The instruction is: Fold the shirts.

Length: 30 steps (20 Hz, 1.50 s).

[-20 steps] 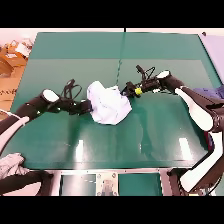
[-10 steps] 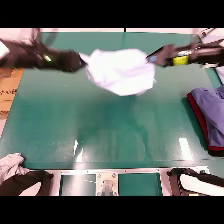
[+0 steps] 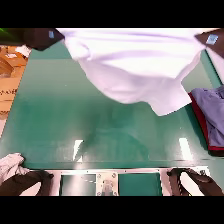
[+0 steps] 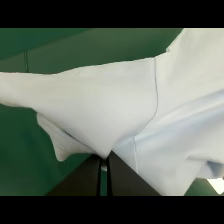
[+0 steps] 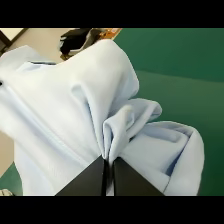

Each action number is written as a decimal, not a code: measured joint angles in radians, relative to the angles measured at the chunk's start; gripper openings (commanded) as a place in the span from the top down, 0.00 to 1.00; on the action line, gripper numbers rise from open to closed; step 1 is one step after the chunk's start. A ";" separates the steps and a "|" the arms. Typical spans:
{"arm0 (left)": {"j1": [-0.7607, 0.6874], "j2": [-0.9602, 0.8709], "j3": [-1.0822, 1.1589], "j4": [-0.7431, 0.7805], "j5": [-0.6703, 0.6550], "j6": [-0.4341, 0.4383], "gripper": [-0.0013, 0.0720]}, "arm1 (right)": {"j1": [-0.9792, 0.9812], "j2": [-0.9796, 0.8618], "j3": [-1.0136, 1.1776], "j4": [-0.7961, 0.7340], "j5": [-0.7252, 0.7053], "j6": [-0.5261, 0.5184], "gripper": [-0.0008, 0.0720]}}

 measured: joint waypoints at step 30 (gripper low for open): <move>0.039 -0.281 -0.884 -0.368 0.265 0.017 0.08 | -0.074 -0.649 -0.409 0.002 -0.227 -0.220 0.44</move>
